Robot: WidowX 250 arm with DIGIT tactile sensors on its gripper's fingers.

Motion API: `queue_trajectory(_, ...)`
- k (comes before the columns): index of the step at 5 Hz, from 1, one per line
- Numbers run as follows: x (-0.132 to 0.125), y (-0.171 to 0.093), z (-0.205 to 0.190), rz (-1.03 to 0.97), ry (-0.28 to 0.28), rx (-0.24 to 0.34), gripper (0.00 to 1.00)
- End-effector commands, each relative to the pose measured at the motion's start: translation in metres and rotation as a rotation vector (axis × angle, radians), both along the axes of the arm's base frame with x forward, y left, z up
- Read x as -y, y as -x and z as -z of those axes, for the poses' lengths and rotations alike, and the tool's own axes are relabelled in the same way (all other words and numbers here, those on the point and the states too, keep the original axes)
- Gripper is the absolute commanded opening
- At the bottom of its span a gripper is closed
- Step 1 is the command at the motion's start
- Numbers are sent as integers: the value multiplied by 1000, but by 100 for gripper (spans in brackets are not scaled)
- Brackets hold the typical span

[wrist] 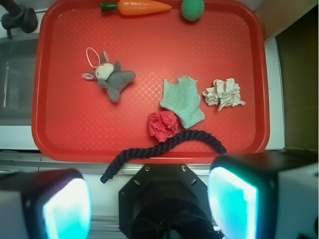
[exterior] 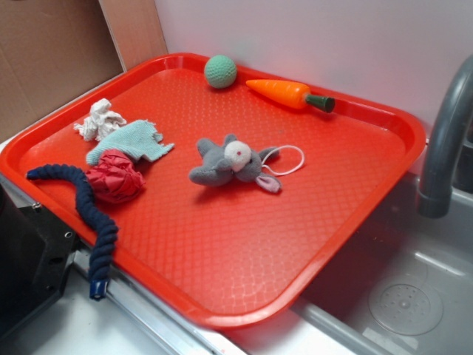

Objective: Grab the white paper.

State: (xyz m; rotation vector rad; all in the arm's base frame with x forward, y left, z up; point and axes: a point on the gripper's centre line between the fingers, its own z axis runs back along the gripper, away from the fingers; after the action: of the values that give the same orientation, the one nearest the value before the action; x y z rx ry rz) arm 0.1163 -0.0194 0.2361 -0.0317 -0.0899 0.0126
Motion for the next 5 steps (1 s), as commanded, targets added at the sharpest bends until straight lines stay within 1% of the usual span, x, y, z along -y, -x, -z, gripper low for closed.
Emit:
queue_trajectory(1,0,0,0,0,0,0,100)
queue_trajectory(2,-16,-9,6,-236,46,6,100)
queue_trajectory(3,-30,-16,18,-435,105,43,100)
queue_trajectory(4,-40,-19,34,-576,129,78,100)
queue_trajectory(5,-58,-27,53,-694,112,109,100)
